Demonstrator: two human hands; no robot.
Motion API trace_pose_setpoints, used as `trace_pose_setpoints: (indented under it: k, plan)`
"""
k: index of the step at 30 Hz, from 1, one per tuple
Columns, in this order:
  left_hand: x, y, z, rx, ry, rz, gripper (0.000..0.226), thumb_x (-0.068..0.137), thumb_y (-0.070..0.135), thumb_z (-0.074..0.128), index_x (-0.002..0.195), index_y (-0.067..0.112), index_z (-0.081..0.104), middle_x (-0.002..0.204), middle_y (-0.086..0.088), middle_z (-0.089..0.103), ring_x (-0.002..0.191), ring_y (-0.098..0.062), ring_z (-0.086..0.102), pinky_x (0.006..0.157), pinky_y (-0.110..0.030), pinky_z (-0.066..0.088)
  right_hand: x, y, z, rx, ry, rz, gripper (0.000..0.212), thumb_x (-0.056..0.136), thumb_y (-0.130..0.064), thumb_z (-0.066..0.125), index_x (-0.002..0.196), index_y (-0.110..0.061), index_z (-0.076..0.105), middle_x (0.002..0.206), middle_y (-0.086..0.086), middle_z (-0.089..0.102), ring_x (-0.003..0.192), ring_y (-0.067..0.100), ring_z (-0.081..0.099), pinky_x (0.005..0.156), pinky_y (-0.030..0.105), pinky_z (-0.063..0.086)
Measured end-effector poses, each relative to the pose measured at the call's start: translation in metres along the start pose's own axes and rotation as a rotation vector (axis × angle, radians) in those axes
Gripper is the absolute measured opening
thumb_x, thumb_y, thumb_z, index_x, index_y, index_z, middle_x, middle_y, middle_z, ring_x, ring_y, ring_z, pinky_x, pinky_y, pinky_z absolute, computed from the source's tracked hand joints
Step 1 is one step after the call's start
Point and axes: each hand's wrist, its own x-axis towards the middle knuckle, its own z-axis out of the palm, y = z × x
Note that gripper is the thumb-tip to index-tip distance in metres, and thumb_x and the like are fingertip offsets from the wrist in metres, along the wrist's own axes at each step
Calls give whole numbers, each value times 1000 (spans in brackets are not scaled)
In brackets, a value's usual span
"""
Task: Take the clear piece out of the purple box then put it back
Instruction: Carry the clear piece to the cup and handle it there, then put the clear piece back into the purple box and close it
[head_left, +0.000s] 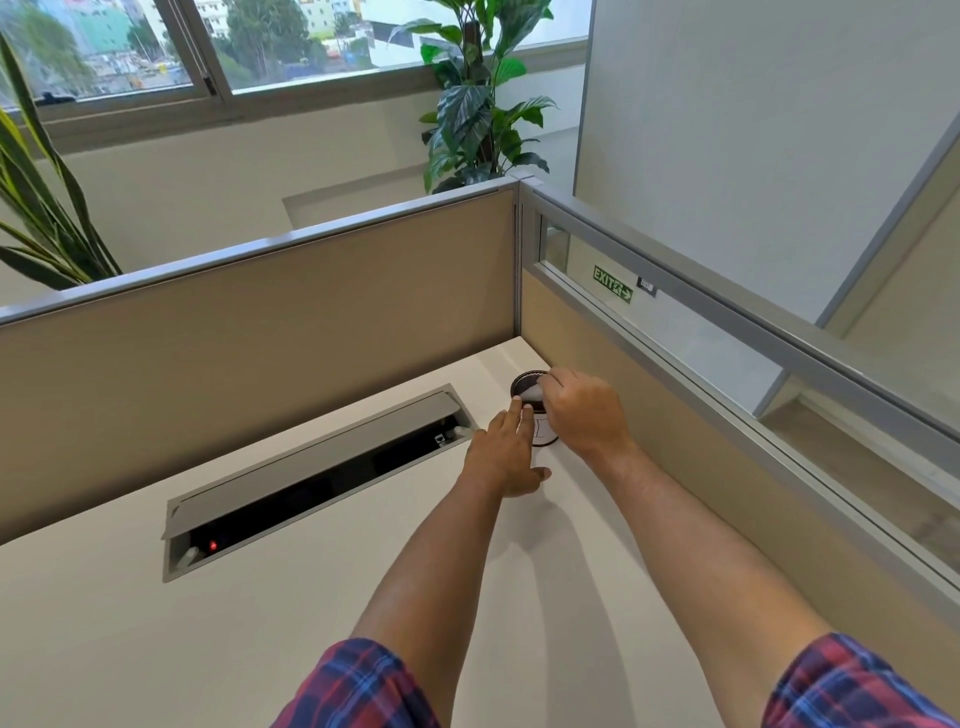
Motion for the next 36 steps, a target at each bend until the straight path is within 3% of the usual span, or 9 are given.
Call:
trace_pose_setpoints:
  k: [6, 10, 15, 19, 23, 26, 29, 33, 36]
  plan:
    - [-7, 1, 0, -26, 19, 9, 102, 95, 52, 61, 163, 10, -3, 173, -8, -10, 159, -28, 8, 123, -52, 25, -7, 3, 0, 19, 21, 27, 10, 79, -7, 62, 70, -11, 65, 67, 6, 64, 48, 26, 59, 39, 29, 43]
    - [-22, 1, 1, -76, 29, 17, 100, 96, 51, 60, 163, 10, -1, 173, -8, -7, 158, -28, 10, 123, -51, 27, -17, 3, -5, 280, 51, 475, 6, 88, -13, 67, 87, -14, 73, 82, 3, 71, 61, 26, 64, 49, 27, 46]
    - [-50, 7, 9, -328, 126, -41, 98, 95, 51, 60, 164, 14, 1, 173, -4, 0, 159, -23, 11, 125, -44, 25, -42, -12, -42, 816, 248, 1001, 11, 89, -19, 70, 96, -17, 77, 83, -5, 74, 72, 11, 67, 57, 10, 46]
    - [-89, 20, 25, -673, 200, -114, 98, 91, 41, 71, 164, 20, 9, 171, 1, 19, 155, -22, 25, 123, -39, 29, -83, -34, -59, 1155, 278, 1223, 6, 85, -19, 74, 90, -18, 77, 78, 2, 75, 57, 15, 61, 52, 21, 49]
    - [-133, 24, 48, -1055, 237, -164, 104, 84, 19, 81, 162, 33, 15, 160, 5, 39, 135, -21, 52, 108, -42, 52, -135, -66, -78, 1290, 192, 1324, 4, 86, -11, 74, 87, -13, 78, 65, 4, 68, 52, 15, 50, 49, 27, 43]
    - [-172, 23, 62, -1258, 222, -189, 102, 82, 6, 82, 158, 42, 24, 143, 5, 51, 119, -21, 63, 91, -34, 62, -168, -92, -88, 1305, 136, 1382, 4, 86, -9, 75, 89, -8, 78, 63, 8, 66, 54, 17, 50, 51, 30, 44]
    - [-206, 15, 75, -1333, 202, -170, 89, 80, 5, 81, 147, 48, 40, 132, -2, 61, 109, -23, 70, 83, -29, 63, -190, -116, -95, 1307, 69, 1380, 4, 87, -8, 74, 89, -8, 78, 64, 9, 66, 54, 18, 50, 52, 30, 45]
    - [-258, -4, 85, -1381, 213, -169, 74, 82, -2, 77, 140, 36, 53, 120, -10, 69, 85, -16, 74, 72, -23, 59, -209, -155, -105, 1316, -45, 1331, 5, 87, -10, 75, 90, -10, 79, 65, 6, 69, 55, 18, 53, 53, 32, 46]
    - [-290, -19, 89, -1409, 203, -185, 71, 80, 0, 79, 139, 33, 55, 119, -13, 70, 86, -19, 75, 71, -24, 59, -216, -182, -112, 1293, -108, 1297, 5, 87, -12, 75, 91, -13, 79, 72, 6, 74, 56, 18, 56, 52, 31, 48]
